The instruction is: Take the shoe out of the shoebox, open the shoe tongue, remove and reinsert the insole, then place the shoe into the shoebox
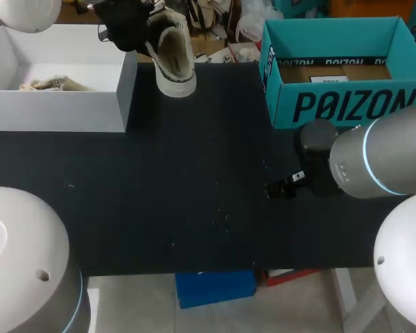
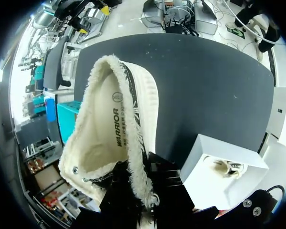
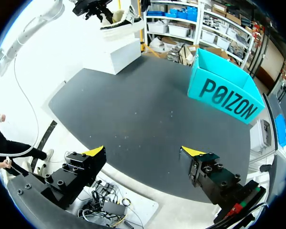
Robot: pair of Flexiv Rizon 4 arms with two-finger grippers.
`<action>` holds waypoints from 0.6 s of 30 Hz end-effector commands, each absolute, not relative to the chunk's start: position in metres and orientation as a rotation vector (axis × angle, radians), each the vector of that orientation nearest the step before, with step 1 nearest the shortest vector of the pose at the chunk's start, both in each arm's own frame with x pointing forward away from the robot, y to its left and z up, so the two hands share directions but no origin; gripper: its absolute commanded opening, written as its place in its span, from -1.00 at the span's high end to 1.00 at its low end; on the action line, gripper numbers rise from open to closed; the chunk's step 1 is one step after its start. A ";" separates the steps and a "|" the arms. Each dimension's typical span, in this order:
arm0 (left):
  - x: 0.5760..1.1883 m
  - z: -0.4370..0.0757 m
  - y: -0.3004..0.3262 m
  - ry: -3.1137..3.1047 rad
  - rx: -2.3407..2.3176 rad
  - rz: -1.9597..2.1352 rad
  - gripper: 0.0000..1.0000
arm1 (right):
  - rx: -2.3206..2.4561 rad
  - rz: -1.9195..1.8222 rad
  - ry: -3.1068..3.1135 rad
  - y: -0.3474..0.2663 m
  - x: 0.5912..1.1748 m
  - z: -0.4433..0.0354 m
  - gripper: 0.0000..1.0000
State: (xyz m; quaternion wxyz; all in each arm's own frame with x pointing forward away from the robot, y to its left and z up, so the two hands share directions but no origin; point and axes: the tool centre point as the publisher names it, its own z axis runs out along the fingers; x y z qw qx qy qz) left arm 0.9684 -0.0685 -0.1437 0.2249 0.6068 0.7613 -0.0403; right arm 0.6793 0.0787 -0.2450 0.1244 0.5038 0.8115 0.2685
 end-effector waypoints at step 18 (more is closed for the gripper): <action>1.008 -0.152 -0.003 2.608 1.037 0.163 1.00 | 1.469 0.780 2.363 0.080 0.679 -0.245 -1.00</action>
